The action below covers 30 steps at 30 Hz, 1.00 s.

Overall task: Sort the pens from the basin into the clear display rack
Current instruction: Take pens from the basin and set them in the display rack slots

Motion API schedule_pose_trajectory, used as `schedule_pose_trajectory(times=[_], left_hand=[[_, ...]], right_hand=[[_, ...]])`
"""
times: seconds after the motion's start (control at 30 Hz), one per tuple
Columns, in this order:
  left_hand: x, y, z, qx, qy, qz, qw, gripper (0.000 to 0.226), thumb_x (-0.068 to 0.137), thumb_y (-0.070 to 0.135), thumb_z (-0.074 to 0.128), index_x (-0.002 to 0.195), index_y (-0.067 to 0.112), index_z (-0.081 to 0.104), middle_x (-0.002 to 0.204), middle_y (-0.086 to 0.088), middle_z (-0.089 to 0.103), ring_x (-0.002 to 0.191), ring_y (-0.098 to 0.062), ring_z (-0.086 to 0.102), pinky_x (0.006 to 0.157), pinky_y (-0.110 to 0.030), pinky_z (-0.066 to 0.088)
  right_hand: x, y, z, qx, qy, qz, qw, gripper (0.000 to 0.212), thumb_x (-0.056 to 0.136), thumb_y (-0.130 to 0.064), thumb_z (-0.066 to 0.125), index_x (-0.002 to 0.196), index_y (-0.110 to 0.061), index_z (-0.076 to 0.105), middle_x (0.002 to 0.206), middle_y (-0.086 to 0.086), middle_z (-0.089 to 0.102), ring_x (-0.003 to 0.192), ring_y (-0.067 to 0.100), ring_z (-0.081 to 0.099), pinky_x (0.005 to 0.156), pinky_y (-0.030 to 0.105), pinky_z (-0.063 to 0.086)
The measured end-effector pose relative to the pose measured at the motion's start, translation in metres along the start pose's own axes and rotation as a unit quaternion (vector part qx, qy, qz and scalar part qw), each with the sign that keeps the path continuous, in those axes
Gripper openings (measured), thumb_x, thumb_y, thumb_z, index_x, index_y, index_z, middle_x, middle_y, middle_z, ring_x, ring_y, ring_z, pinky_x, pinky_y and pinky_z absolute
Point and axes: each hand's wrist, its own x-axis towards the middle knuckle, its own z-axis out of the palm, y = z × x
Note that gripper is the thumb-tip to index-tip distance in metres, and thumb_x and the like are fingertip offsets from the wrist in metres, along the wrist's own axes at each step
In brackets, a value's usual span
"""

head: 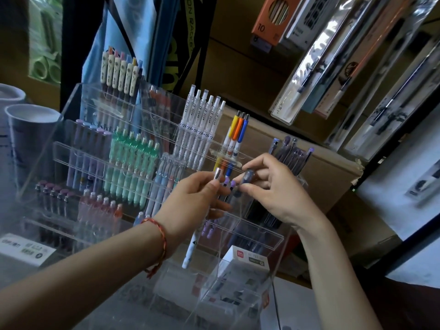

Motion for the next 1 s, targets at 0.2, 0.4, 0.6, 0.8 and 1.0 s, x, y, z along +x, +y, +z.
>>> schedule_pose_trajectory(times=[0.2, 0.4, 0.6, 0.8, 1.0], left_hand=[[0.007, -0.002, 0.010, 0.070, 0.007, 0.060, 0.996, 0.022, 0.097, 0.013, 0.040, 0.114, 0.012, 0.053, 0.105, -0.006, 0.065, 0.087, -0.014, 0.065, 0.076, -0.029, 0.054], [0.008, -0.009, 0.012, 0.072, 0.006, 0.083, 0.994, 0.016, 0.096, 0.015, 0.042, 0.105, 0.023, 0.053, 0.099, 0.002, 0.065, 0.086, -0.010, 0.066, 0.076, -0.025, 0.053], [0.011, -0.005, 0.007, 0.075, 0.000, 0.078, 0.994, 0.018, 0.096, 0.012, 0.040, 0.109, 0.015, 0.053, 0.100, -0.002, 0.065, 0.079, -0.008, 0.064, 0.066, -0.019, 0.053], [0.012, 0.000, 0.000, 0.068, -0.022, 0.062, 0.995, 0.021, 0.097, 0.012, 0.038, 0.110, 0.011, 0.054, 0.096, -0.003, 0.065, 0.072, -0.005, 0.062, 0.060, -0.014, 0.050], [0.011, -0.001, -0.002, 0.101, -0.030, 0.080, 0.991, 0.016, 0.097, 0.013, 0.040, 0.101, 0.019, 0.054, 0.086, 0.006, 0.064, 0.069, -0.002, 0.062, 0.063, -0.017, 0.051]], right_hand=[[0.001, 0.001, -0.001, -0.026, 0.012, 0.019, 0.999, 0.025, 0.083, -0.011, 0.069, 0.091, -0.024, 0.048, 0.082, -0.002, 0.071, 0.075, 0.005, 0.069, 0.079, 0.031, 0.055], [0.011, -0.002, -0.005, -0.073, -0.014, 0.018, 0.997, 0.025, 0.083, -0.017, 0.069, 0.095, -0.022, 0.048, 0.081, -0.006, 0.068, 0.079, 0.007, 0.068, 0.079, 0.029, 0.053], [0.020, -0.012, -0.011, -0.087, -0.078, 0.022, 0.993, 0.027, 0.082, -0.015, 0.070, 0.089, -0.021, 0.045, 0.080, 0.002, 0.068, 0.071, 0.012, 0.069, 0.074, 0.034, 0.056], [0.030, -0.017, -0.011, -0.168, -0.119, 0.020, 0.978, 0.029, 0.081, -0.019, 0.070, 0.088, -0.026, 0.043, 0.098, 0.009, 0.063, 0.092, 0.026, 0.065, 0.085, 0.049, 0.052], [0.031, -0.023, -0.015, -0.217, -0.157, 0.022, 0.963, 0.030, 0.083, -0.018, 0.069, 0.087, -0.027, 0.041, 0.096, 0.006, 0.063, 0.092, 0.023, 0.064, 0.087, 0.045, 0.050]])
